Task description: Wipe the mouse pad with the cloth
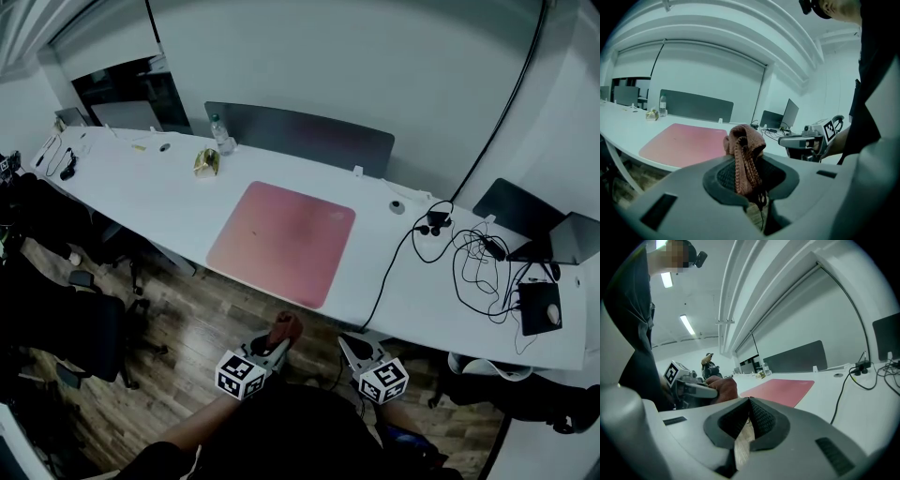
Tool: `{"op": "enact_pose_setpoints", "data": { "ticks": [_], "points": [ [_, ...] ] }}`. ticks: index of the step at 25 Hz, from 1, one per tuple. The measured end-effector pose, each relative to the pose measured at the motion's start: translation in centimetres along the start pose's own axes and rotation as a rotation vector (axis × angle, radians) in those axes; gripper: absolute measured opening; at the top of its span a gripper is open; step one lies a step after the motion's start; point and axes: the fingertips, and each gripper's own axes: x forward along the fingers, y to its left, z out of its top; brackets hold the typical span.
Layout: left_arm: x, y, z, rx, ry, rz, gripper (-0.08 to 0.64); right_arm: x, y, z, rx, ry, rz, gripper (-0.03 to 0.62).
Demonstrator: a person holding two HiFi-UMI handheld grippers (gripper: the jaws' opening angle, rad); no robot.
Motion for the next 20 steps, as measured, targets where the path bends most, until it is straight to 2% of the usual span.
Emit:
{"op": "enact_pose_setpoints", "data": {
  "ticks": [15,20],
  "points": [
    [-0.1,-0.3,1.0,0.028,-0.016,0.008,0.078,-0.3,-0.2,0.0,0.003,-0.017,-0.01,0.025],
    [0.4,-0.2,0.4,0.012,-0.007,-0.005,0.078,-0.4,-0.5,-0.2,0.011,-0.012,-0.029,0.025]
  ]
}}
